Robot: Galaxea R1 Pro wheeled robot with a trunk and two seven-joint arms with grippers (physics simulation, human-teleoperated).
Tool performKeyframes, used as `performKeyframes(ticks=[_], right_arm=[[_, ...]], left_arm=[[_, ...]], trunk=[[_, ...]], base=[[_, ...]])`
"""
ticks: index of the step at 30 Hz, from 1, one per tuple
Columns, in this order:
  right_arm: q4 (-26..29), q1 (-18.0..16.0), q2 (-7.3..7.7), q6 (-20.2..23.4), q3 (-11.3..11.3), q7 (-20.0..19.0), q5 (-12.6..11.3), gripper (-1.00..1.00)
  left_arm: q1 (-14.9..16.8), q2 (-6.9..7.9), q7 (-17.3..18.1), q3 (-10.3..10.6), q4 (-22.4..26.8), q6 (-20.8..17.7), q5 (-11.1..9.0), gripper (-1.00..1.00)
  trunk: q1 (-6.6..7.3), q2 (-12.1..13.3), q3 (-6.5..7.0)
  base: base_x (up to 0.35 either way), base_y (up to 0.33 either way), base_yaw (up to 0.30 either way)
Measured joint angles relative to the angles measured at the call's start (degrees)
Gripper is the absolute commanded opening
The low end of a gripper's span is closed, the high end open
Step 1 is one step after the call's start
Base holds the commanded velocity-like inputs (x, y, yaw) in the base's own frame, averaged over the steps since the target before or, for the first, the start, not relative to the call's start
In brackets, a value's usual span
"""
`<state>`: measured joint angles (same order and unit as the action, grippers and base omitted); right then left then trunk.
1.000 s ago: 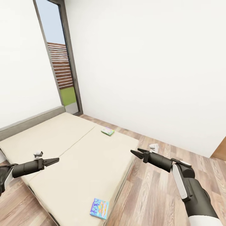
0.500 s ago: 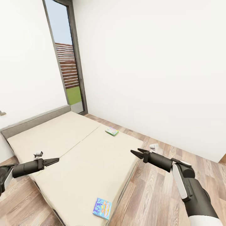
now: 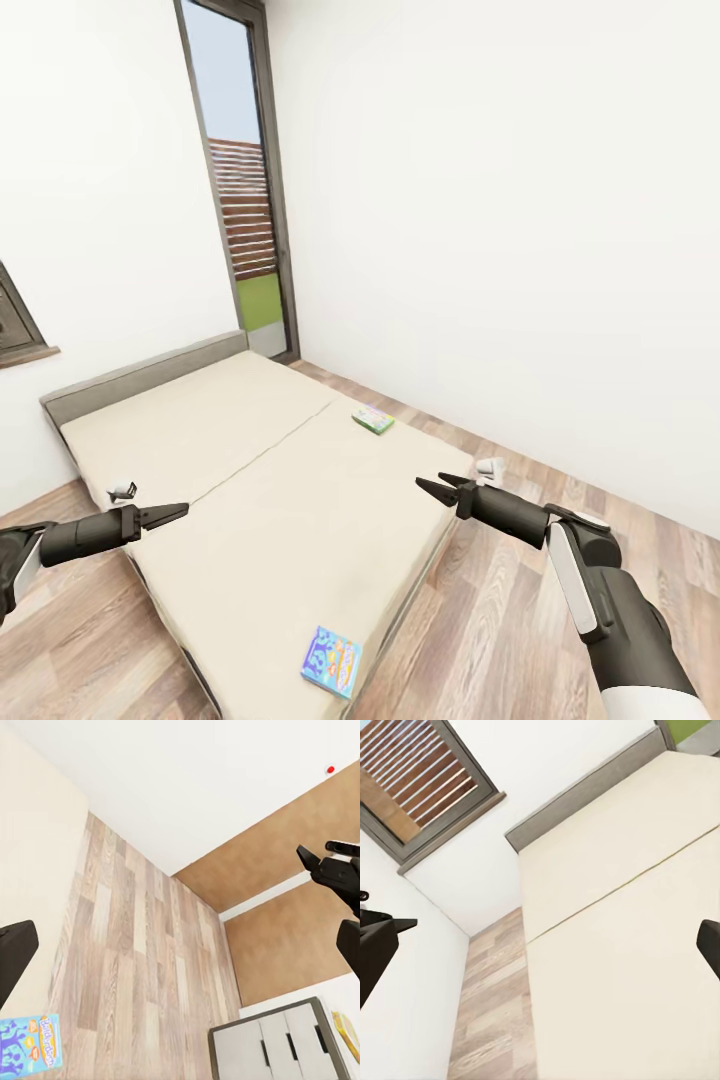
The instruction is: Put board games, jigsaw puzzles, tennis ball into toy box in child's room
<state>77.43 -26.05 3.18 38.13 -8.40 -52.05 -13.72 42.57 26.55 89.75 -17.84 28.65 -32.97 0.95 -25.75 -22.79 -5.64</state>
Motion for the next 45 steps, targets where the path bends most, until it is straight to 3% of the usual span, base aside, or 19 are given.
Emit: performKeyframes(ticks=[15,24,45], right_arm=[[0.0,0.0,-0.01,0.0,0.0,-0.1,0.0,1.0],[0.0,0.0,-0.03,0.0,0.0,-0.1,0.0,1.0],[0.0,0.0,-0.01,0.0,0.0,-0.1,0.0,1.0]], left_arm=[[0.0,-0.4,0.0,0.0,0.0,0.0,0.1,1.0],[0.0,-0.42,0.0,0.0,0.0,0.0,0.1,1.0],[0.0,-0.7,0.0,0.1,0.0,0.0,0.1,1.0]], trunk=[[0.0,0.0,0.0],[0.0,0.0,0.0],[0.0,0.0,0.0]], base=[[0.029,-0.096,0.059],[0.004,-0.116,0.251],[0.0,-0.288,0.287]])
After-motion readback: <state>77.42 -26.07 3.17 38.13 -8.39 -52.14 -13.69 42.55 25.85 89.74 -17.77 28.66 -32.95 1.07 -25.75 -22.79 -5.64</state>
